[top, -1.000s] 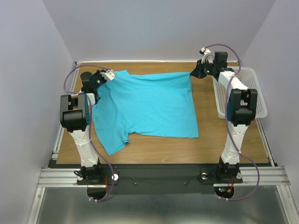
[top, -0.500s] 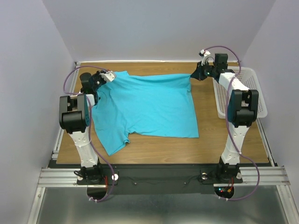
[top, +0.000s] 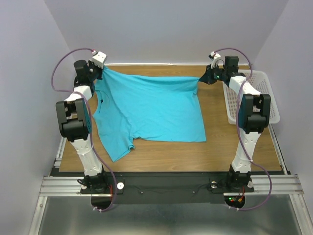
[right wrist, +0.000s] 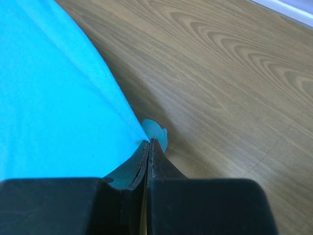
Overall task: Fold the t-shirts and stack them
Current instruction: Fold the tshirt
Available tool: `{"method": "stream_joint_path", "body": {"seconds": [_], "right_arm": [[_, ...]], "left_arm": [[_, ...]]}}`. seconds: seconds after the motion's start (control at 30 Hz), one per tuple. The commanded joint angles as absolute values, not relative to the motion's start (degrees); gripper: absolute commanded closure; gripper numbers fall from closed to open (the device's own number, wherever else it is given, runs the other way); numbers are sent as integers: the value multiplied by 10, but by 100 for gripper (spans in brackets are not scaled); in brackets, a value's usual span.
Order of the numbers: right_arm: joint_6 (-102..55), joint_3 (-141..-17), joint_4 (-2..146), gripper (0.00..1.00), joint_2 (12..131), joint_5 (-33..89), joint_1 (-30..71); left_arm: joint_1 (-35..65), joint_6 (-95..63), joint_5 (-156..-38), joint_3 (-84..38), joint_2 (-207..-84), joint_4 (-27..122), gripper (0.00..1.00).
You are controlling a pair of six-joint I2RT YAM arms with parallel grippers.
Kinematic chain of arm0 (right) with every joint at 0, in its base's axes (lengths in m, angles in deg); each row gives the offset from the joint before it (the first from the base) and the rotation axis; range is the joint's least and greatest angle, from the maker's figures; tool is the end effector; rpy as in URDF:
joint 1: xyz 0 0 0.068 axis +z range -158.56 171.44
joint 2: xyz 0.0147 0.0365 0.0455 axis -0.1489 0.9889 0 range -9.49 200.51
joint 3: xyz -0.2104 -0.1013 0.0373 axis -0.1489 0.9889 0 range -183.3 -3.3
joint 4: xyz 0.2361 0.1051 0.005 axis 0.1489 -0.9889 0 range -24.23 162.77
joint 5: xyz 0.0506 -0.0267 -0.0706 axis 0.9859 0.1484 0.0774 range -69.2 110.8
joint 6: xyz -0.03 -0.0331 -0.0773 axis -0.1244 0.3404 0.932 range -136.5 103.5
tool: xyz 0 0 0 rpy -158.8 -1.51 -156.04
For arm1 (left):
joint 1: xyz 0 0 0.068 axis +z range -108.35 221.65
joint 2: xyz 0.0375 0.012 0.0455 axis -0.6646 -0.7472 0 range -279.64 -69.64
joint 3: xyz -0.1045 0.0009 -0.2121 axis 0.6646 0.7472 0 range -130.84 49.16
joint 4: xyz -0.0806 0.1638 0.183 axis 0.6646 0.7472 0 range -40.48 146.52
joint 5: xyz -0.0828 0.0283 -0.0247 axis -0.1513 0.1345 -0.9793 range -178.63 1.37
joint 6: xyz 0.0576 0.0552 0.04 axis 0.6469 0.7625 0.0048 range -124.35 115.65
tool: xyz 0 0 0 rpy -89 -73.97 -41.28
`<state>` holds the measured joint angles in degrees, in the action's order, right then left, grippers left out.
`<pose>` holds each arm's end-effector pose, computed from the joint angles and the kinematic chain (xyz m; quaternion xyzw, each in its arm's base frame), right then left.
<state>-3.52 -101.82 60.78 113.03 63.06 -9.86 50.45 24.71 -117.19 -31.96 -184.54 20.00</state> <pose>0.4955 0.0422 0.1827 -0.2474 0.8101 0.2660 0.4602 0.4931 0.0379 0.2235 0.2901 0.6697 0.0430 0.6823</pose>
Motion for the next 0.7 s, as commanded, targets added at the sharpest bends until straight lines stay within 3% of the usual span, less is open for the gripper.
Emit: {"method": "stream_joint_path", "body": {"seconds": [0.0, 0.23, 0.67], "right_arm": [[-49, -1029, 626, 99, 1125, 637, -101], [-103, -1059, 626, 100, 1155, 669, -101], [-158, -1087, 626, 99, 1174, 704, -101]], "left_arm": [[528, 109, -1216, -413, -1857, 312, 100], [548, 30, -1334, -477, -1908, 420, 100], [562, -77, -1354, -443, -1895, 414, 100]]}}
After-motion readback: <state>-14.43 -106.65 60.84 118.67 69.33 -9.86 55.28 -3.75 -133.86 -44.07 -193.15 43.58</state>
